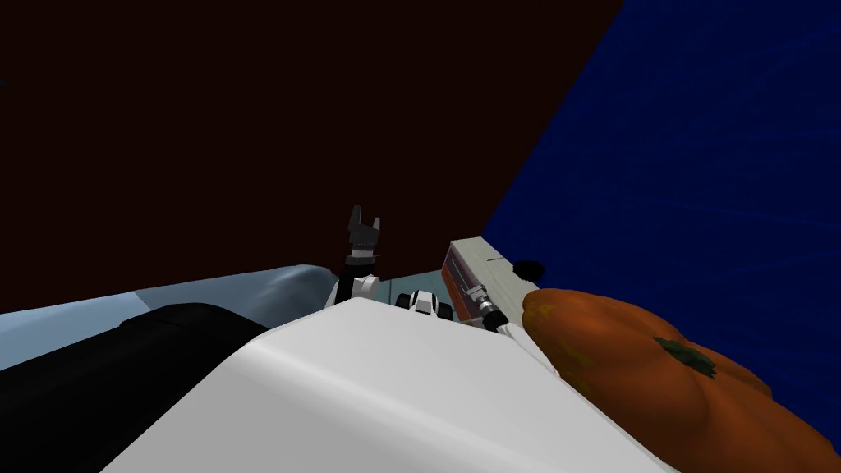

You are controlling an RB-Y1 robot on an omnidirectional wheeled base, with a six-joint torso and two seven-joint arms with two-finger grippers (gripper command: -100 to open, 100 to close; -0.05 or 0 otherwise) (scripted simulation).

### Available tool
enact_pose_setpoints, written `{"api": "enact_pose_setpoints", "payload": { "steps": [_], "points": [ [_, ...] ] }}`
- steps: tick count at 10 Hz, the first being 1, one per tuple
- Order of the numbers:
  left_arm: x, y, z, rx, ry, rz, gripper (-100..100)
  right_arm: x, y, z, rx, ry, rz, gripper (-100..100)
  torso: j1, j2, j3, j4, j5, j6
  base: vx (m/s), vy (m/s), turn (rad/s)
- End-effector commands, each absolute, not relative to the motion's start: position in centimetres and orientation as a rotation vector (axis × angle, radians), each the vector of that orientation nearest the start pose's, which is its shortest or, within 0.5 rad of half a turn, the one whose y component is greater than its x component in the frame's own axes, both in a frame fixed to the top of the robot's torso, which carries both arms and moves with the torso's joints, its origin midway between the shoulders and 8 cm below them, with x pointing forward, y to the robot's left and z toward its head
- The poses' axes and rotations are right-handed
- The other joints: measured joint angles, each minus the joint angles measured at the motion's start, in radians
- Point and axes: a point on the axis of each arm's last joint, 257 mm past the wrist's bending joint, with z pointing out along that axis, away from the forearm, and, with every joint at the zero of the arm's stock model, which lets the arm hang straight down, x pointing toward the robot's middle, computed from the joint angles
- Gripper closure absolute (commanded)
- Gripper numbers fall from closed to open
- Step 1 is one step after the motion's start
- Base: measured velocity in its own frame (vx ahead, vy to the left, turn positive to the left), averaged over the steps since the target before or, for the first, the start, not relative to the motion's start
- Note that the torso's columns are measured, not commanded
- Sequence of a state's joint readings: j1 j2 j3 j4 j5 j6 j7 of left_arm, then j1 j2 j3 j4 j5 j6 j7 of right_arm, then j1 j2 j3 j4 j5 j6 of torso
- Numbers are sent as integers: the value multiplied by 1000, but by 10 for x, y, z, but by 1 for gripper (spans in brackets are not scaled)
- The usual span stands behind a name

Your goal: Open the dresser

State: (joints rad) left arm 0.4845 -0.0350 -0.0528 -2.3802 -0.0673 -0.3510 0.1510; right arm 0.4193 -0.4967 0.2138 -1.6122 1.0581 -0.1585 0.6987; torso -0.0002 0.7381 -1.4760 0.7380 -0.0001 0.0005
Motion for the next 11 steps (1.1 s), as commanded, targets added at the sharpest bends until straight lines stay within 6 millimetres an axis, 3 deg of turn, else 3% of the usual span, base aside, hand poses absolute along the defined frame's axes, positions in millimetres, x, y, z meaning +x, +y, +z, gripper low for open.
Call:
{"api": "enact_pose_setpoints", "payload": {
  "steps": [1, 6, 11],
  "points": [
    [351, 259, 46, -738, 601, -1444, 0, 350, -286, -419, -892, 1861, -244, -100, 1, 1, 0, 0, 0, -1, 13, -17, 79],
    [351, 259, 46, -738, 601, -1444, 0, 314, -322, -474, -1298, 1846, -427, -100, 0, 0, 0, 0, 0, -1, 3, -30, 190],
    [351, 259, 46, -738, 601, -1444, 0, 283, -355, -508, -1639, 1774, -541, -100, 0, 0, 0, 0, 0, -1, -19, -22, 173]
  ]
}}
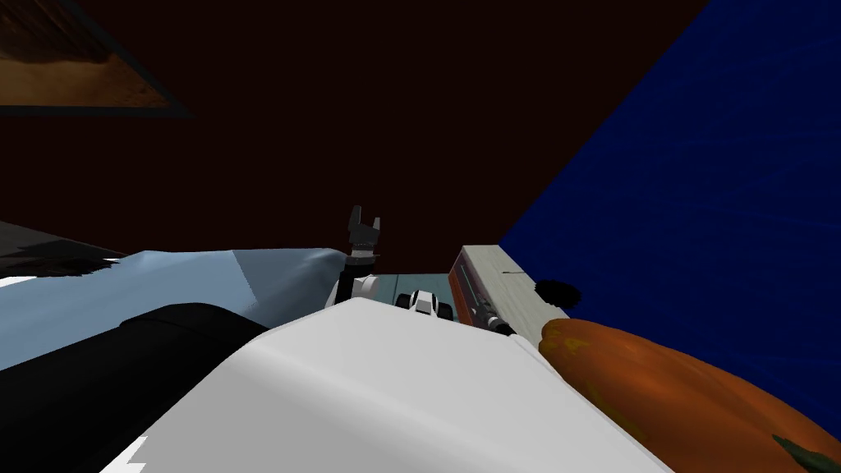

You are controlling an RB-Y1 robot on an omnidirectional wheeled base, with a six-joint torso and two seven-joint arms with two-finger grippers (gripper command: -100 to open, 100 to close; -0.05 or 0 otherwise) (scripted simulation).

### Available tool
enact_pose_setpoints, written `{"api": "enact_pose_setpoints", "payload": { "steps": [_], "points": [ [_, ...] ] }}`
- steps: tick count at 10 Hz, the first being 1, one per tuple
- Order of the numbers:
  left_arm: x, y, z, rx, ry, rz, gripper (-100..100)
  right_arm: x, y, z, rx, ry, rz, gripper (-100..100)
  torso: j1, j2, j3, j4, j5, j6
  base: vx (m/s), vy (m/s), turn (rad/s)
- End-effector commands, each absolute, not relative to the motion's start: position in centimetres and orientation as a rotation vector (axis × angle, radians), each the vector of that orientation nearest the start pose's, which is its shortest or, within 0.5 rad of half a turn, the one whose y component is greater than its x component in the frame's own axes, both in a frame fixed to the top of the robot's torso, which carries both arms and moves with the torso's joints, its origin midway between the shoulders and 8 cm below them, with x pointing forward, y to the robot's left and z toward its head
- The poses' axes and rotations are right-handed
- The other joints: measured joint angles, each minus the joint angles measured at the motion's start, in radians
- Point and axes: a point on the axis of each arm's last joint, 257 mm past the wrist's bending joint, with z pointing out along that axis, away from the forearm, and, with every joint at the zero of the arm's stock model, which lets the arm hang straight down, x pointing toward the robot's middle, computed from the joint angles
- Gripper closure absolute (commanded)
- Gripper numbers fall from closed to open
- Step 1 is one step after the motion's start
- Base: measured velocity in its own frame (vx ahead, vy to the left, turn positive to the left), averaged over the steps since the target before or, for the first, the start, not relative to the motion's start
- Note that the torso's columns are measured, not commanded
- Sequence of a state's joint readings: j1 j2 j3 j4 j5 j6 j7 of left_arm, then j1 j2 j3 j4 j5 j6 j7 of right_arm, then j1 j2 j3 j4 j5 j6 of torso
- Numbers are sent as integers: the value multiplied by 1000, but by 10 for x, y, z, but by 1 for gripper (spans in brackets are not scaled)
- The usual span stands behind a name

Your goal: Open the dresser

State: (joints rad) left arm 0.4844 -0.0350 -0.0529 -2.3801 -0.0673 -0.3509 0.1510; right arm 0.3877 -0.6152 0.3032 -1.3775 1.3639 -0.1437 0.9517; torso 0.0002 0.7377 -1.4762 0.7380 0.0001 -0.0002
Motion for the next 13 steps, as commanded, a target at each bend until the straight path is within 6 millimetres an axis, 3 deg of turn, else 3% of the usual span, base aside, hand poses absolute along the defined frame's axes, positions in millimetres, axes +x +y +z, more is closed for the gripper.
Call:
{"api": "enact_pose_setpoints", "payload": {
  "steps": [1, 8, 10, 13],
  "points": [
    [351, 259, 46, -738, 601, -1444, 0, 283, -355, -508, -1639, 1774, -541, -100, 0, 0, 0, 0, 0, 1, -10, -13, 12],
    [351, 259, 46, -738, 601, -1444, 0, 262, -384, -524, -1871, 1692, -608, -100, 0, 0, 0, 0, 0, 0, -7, -6, 68],
    [351, 259, 46, -738, 601, -1444, 0, 261, -368, -533, -1843, 1708, -597, -100, -3, -1, 0, 0, 0, 0, 10, -15, 30],
    [351, 259, 46, -738, 601, -1444, 0, 260, -363, -537, -1836, 1716, -597, -100, -1, -1, 0, 0, 0, 0, 31, -41, 28]
  ]
}}
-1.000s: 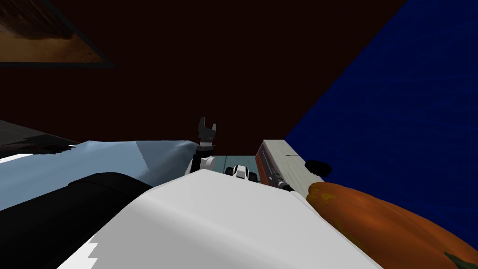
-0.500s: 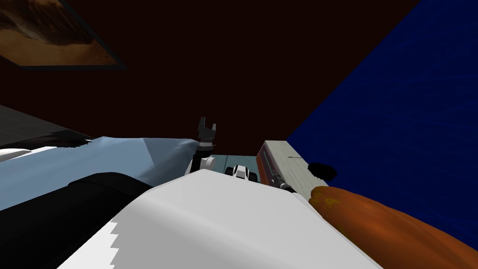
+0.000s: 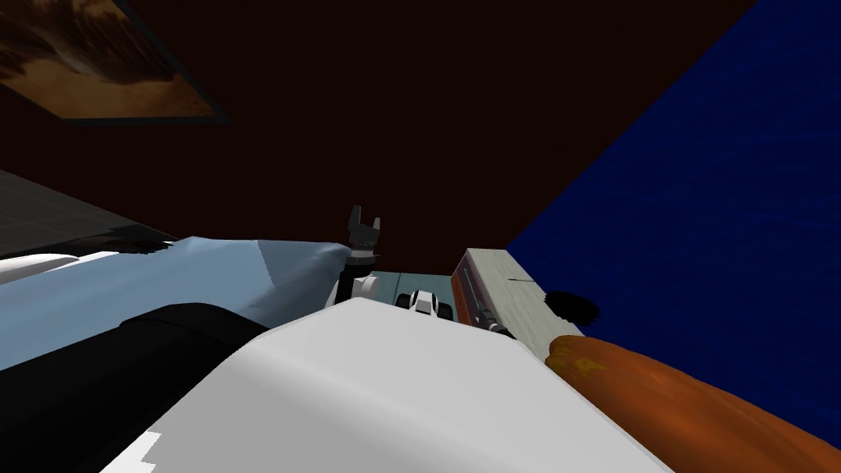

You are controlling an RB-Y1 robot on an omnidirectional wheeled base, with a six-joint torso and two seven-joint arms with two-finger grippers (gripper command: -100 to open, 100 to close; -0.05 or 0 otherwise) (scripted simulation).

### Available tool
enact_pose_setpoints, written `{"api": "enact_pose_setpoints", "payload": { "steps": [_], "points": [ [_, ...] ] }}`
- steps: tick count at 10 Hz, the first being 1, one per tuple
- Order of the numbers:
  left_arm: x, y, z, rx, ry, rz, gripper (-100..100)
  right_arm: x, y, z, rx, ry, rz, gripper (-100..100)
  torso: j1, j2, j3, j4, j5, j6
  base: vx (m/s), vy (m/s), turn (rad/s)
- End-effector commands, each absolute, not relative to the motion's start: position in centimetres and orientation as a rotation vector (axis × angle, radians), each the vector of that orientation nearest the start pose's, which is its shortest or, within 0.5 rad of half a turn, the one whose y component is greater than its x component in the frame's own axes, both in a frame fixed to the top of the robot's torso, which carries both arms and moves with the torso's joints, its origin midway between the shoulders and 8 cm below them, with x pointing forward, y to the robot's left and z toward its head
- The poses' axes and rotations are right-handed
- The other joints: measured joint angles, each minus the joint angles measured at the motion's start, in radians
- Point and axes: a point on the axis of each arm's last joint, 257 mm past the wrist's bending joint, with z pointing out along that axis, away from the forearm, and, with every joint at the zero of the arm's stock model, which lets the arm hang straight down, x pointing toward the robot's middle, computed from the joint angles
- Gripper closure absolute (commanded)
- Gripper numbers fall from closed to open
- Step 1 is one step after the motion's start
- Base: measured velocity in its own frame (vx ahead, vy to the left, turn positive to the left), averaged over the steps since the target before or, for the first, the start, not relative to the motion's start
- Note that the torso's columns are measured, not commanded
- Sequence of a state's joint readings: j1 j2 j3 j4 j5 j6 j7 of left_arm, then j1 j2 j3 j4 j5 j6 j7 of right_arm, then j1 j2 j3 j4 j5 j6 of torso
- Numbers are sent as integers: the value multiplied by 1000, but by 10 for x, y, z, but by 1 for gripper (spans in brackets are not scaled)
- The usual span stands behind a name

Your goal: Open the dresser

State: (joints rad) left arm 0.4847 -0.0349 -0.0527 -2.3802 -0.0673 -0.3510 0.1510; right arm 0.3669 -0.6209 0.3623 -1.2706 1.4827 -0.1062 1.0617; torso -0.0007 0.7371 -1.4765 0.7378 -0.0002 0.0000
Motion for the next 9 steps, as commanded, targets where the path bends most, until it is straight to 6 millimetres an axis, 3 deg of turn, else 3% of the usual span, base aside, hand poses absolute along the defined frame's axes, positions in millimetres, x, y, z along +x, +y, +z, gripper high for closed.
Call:
{"api": "enact_pose_setpoints", "payload": {
  "steps": [1, 4, 6, 9],
  "points": [
    [351, 259, 46, -738, 601, -1444, 0, 261, -370, -531, -1844, 1707, -596, 100, 1, 1, 1, 0, 0, 0, -18, 30, -40],
    [351, 259, 46, -738, 601, -1444, 0, 265, -367, -529, -1837, 1701, -597, 100, 0, 2, 0, -1, 2, 2, -10, 60, -6],
    [351, 259, 46, -738, 600, -1444, 0, 261, -365, -531, -1843, 1702, -594, 100, 7, 1, 1, -2, -1, 0, -25, 216, -11],
    [351, 259, 46, -738, 601, -1444, 0, 262, -361, -531, -1841, 1697, -594, 100, -7, 1, -1, 0, 0, 2, -11, 136, 0]
  ]
}}
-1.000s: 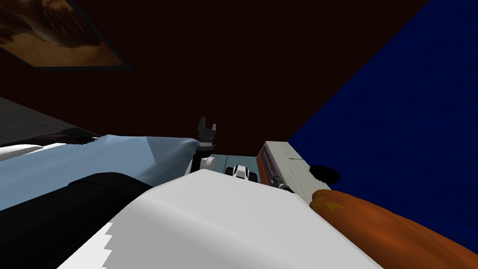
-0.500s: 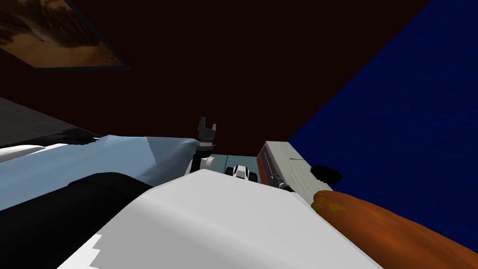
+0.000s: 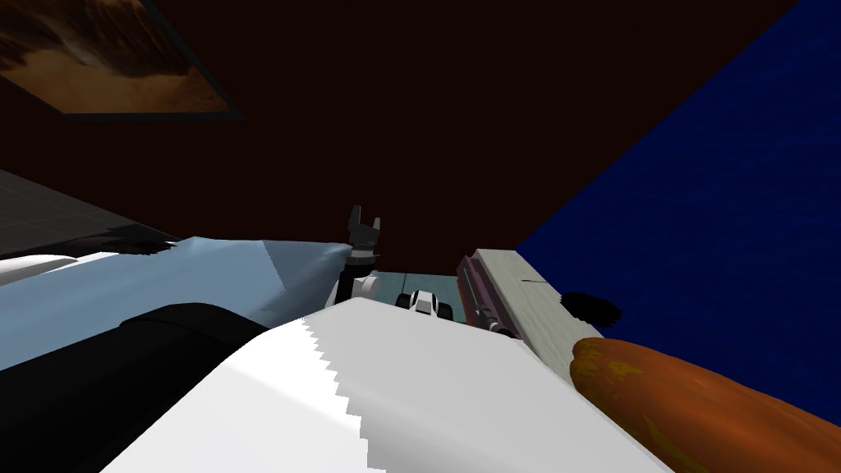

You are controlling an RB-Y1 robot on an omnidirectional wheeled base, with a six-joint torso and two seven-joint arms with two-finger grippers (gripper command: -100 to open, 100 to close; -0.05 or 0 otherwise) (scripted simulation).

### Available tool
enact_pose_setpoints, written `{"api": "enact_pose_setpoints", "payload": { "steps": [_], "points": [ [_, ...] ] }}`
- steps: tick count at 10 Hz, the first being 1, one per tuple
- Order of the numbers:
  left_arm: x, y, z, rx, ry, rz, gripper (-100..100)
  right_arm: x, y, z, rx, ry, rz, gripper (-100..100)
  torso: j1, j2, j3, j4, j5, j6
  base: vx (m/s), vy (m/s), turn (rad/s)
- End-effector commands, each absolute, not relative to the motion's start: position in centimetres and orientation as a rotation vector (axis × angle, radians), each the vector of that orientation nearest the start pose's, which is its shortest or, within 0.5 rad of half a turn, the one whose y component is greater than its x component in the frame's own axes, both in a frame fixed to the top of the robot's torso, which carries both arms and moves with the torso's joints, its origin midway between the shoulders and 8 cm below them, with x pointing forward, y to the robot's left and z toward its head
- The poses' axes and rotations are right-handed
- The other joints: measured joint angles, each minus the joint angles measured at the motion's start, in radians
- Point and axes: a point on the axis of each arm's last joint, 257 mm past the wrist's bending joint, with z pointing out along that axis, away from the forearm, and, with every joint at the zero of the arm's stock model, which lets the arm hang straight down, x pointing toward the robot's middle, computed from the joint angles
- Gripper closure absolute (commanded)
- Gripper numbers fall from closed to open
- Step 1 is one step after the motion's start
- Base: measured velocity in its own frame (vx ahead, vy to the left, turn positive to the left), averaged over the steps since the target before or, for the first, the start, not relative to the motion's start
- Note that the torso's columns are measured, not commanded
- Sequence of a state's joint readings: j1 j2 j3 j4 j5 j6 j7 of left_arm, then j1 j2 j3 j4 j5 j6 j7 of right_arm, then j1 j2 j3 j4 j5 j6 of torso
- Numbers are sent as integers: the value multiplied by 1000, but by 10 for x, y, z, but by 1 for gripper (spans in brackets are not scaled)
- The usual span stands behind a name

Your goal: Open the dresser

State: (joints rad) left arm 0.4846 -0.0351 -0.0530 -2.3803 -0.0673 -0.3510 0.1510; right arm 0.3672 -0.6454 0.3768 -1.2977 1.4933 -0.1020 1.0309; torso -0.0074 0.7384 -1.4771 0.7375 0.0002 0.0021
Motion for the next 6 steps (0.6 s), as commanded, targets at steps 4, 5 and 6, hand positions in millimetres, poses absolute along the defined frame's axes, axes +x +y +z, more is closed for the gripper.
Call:
{"api": "enact_pose_setpoints", "payload": {
  "steps": [4, 5, 6],
  "points": [
    [351, 259, 46, -738, 600, -1444, 0, 264, -376, -520, -1844, 1691, -600, -100, 7, -3, 1, -2, -4, -3, -6, 183, -28],
    [351, 259, 46, -738, 601, -1444, 0, 266, -382, -515, -1846, 1688, -599, -100, 2, -2, 0, 0, -1, -2, 2, 81, -62],
    [351, 259, 46, -738, 601, -1444, 0, 267, -389, -509, -1849, 1685, -599, -100, 0, -1, 0, 0, -1, -1, 11, 47, -52]
  ]
}}
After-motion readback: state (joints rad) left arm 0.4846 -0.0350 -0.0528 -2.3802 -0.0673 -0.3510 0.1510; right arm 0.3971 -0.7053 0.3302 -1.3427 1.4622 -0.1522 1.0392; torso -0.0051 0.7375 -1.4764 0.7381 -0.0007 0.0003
